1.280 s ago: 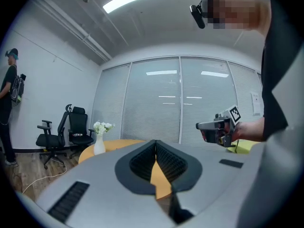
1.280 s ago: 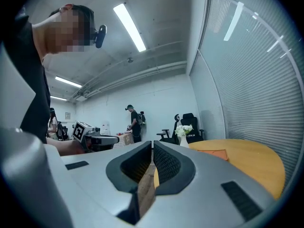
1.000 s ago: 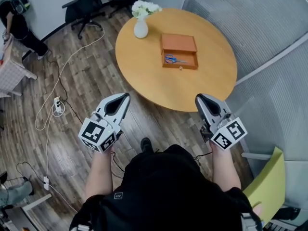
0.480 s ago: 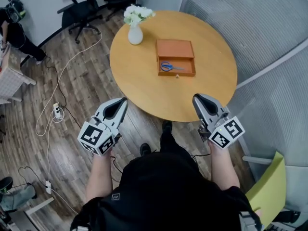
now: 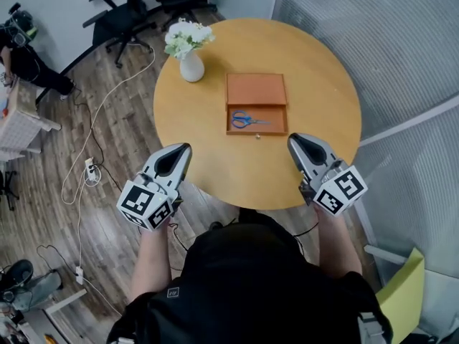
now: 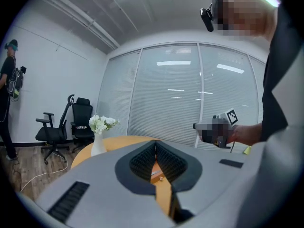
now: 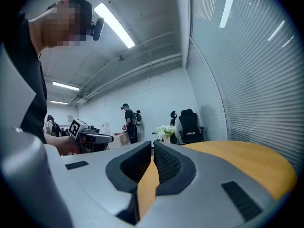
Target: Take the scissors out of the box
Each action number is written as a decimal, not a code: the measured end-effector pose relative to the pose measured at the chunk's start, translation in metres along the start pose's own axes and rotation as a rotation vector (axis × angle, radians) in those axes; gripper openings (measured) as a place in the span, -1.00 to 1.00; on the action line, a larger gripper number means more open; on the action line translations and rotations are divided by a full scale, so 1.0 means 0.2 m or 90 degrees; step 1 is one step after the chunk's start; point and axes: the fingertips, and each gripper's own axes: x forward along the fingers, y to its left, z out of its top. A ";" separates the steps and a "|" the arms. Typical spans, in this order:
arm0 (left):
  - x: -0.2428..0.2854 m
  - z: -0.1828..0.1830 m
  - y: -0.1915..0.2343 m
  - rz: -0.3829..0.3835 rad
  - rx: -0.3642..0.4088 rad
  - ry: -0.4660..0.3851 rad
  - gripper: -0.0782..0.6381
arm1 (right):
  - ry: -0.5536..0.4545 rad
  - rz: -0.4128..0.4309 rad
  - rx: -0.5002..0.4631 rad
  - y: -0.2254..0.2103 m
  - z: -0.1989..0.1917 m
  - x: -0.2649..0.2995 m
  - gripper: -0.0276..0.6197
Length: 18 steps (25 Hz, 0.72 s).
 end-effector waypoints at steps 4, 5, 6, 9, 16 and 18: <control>0.15 0.03 0.01 0.017 0.002 0.007 -0.74 | 0.027 0.043 0.000 -0.14 -0.02 0.10 -0.79; 0.17 0.03 0.01 0.022 0.001 0.008 -0.74 | 0.037 0.055 -0.003 -0.16 -0.02 0.12 -0.79; 0.19 0.04 0.01 0.027 -0.001 0.010 -0.74 | 0.047 0.066 -0.007 -0.18 -0.03 0.14 -0.79; 0.25 0.04 0.03 0.041 -0.008 0.011 -0.74 | 0.085 0.088 -0.033 -0.23 -0.06 0.22 -0.79; 0.27 0.00 0.16 0.062 -0.016 0.018 -0.74 | 0.181 0.113 -0.103 -0.25 -0.21 0.50 -0.79; 0.27 -0.01 0.21 0.066 -0.015 0.018 -0.74 | 0.222 0.125 -0.126 -0.24 -0.29 0.59 -0.79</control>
